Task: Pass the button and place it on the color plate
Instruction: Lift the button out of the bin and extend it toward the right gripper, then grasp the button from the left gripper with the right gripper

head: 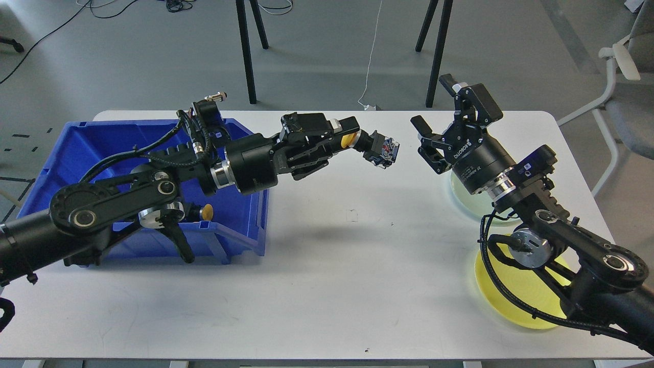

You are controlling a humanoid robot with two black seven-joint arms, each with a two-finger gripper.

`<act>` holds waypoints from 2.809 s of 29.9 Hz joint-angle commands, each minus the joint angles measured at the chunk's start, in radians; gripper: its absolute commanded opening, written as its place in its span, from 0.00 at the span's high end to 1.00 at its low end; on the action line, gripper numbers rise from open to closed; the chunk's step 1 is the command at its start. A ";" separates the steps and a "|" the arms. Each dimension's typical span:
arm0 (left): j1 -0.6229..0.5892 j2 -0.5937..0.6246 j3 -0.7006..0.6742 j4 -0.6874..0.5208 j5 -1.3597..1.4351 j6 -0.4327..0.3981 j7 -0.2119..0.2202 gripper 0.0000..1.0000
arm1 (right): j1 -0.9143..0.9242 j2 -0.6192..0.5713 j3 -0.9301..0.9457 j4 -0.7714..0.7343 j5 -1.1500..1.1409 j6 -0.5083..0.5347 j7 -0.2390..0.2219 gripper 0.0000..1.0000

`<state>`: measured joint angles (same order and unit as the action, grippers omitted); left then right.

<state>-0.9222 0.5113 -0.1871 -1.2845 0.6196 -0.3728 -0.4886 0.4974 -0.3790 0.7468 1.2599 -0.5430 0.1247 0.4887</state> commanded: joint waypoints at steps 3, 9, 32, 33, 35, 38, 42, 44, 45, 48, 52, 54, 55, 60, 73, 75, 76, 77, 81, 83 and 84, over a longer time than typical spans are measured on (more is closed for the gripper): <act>0.000 0.000 0.000 0.023 -0.006 0.000 0.000 0.77 | -0.055 -0.009 0.005 0.122 -0.005 0.003 0.000 0.01; 0.008 -0.004 -0.008 0.037 -0.008 0.000 0.000 0.77 | -0.120 -0.027 0.002 0.185 -0.017 0.009 0.000 0.01; 0.074 -0.010 -0.101 0.045 -0.004 -0.011 0.000 0.77 | -0.094 0.072 -0.040 0.156 -0.072 0.009 0.000 0.01; 0.074 -0.010 -0.101 0.045 -0.004 -0.011 0.000 0.77 | -0.094 0.081 -0.040 0.154 -0.071 0.009 0.000 0.01; 0.074 -0.010 -0.101 0.045 -0.003 -0.011 0.000 0.77 | -0.092 0.100 -0.040 0.153 -0.066 0.007 0.000 0.01; 0.074 -0.010 -0.101 0.045 -0.004 -0.011 0.000 0.77 | -0.085 0.120 -0.041 0.147 -0.064 0.003 0.000 0.01; 0.074 -0.010 -0.101 0.045 -0.003 -0.011 0.000 0.77 | -0.074 0.121 -0.052 0.131 -0.063 0.003 0.000 0.02; 0.074 -0.010 -0.101 0.045 -0.004 -0.011 0.000 0.77 | -0.071 0.127 -0.053 0.131 -0.063 0.001 0.000 0.02; 0.074 -0.010 -0.101 0.045 -0.004 -0.011 0.000 0.77 | -0.071 0.134 -0.053 0.131 -0.063 0.000 0.000 0.02; 0.074 -0.010 -0.101 0.045 -0.004 -0.011 0.000 0.77 | -0.069 0.144 -0.052 0.130 -0.063 -0.004 0.000 0.02; 0.074 -0.010 -0.101 0.045 -0.004 -0.009 0.000 0.77 | -0.066 0.146 -0.053 0.133 -0.061 0.000 0.000 0.10; 0.074 -0.010 -0.101 0.045 -0.004 -0.009 0.000 0.77 | -0.068 0.146 -0.053 0.133 -0.061 0.001 0.000 0.23; 0.074 -0.010 -0.101 0.045 -0.004 -0.009 0.000 0.77 | -0.068 0.144 -0.053 0.134 -0.061 0.001 0.000 0.33; 0.074 -0.010 -0.101 0.045 -0.004 -0.009 0.000 0.77 | -0.072 0.153 -0.038 0.133 -0.057 -0.017 0.000 0.77; 0.074 -0.010 -0.100 0.045 -0.003 -0.006 0.000 0.76 | -0.085 0.163 -0.049 0.141 -0.049 -0.040 0.000 1.00; 0.075 -0.011 -0.100 0.045 -0.003 -0.003 0.000 0.71 | -0.085 0.163 -0.049 0.141 -0.049 -0.040 0.000 1.00; 0.075 -0.011 -0.101 0.045 -0.003 -0.003 0.000 0.67 | -0.085 0.163 -0.049 0.141 -0.049 -0.040 0.000 1.00; 0.075 -0.011 -0.101 0.045 -0.003 -0.002 0.000 0.59 | -0.085 0.163 -0.049 0.142 -0.049 -0.040 0.000 1.00; 0.083 -0.019 -0.103 0.045 -0.003 0.000 0.000 0.44 | -0.085 0.163 -0.049 0.142 -0.048 -0.040 0.000 1.00; 0.085 -0.022 -0.103 0.045 -0.003 0.000 0.000 0.39 | -0.085 0.163 -0.049 0.142 -0.048 -0.042 0.000 1.00; 0.085 -0.023 -0.104 0.045 -0.003 0.000 0.000 0.35 | -0.085 0.163 -0.049 0.142 -0.048 -0.040 0.000 1.00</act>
<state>-0.8395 0.4927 -0.2886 -1.2389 0.6169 -0.3731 -0.4888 0.4126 -0.2163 0.6978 1.4026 -0.5899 0.0833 0.4886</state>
